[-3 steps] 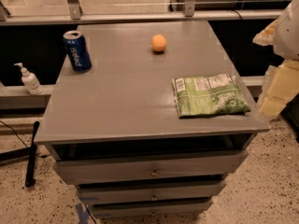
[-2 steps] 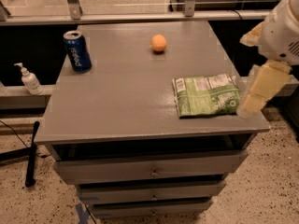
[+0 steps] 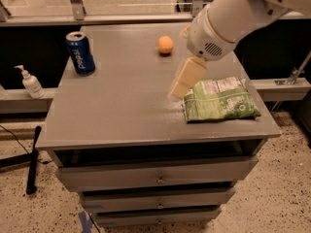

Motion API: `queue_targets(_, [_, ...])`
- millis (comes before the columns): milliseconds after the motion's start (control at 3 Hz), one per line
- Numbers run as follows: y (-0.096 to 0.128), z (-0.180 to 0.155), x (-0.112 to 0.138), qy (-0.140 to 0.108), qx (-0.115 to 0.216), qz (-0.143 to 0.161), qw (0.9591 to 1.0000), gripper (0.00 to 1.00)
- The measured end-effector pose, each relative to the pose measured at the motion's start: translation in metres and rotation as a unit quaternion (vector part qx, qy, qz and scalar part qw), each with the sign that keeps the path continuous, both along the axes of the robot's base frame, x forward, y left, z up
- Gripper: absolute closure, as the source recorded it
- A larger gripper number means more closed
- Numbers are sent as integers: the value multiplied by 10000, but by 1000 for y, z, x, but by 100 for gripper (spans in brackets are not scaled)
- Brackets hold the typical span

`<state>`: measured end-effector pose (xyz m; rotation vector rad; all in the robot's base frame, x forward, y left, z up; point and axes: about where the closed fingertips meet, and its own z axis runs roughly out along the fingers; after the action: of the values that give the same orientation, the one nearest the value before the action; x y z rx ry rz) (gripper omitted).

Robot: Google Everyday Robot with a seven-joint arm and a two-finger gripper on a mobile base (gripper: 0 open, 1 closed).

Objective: Pick pepsi can

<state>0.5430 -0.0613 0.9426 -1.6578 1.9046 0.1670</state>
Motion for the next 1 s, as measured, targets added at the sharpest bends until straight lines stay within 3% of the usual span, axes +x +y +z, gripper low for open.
queue_targets(333, [0, 0, 0, 0, 0, 0, 10000, 0])
queue_targets(667, [22, -10, 14, -57, 293, 13, 9996, 0])
queue_targets(1000, [86, -29, 55, -152, 1075, 94, 9940, 0])
